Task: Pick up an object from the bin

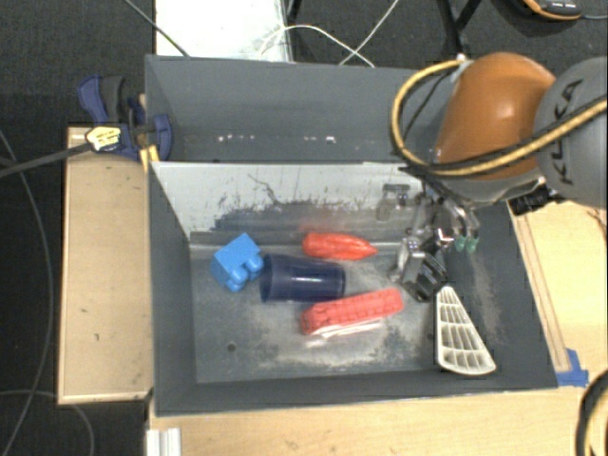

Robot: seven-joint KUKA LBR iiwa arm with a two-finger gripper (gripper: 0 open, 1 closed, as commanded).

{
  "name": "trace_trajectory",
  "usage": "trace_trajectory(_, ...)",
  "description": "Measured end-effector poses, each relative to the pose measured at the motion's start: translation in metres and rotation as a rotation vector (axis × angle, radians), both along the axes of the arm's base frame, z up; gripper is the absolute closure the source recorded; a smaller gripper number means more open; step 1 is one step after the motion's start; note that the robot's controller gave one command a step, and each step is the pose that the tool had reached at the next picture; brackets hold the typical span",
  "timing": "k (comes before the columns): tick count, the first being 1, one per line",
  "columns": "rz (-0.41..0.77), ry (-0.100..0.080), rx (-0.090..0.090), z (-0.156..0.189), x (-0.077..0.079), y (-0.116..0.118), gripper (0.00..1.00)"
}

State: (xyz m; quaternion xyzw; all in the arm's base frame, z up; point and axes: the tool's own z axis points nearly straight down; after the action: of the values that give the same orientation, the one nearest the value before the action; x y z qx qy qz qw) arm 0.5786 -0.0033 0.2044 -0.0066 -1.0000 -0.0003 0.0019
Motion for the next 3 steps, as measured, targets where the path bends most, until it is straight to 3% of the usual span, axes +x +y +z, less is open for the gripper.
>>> trace_trajectory(1,0.0,-0.007,0.0,0.004,0.002,0.0,0.0)
trace_trajectory(2,0.258,-0.01,0.0,-0.088,-0.021,0.002,0.0)
trace_trajectory(3,0.331,-0.014,-0.001,-0.071,-0.04,0.007,0.0)
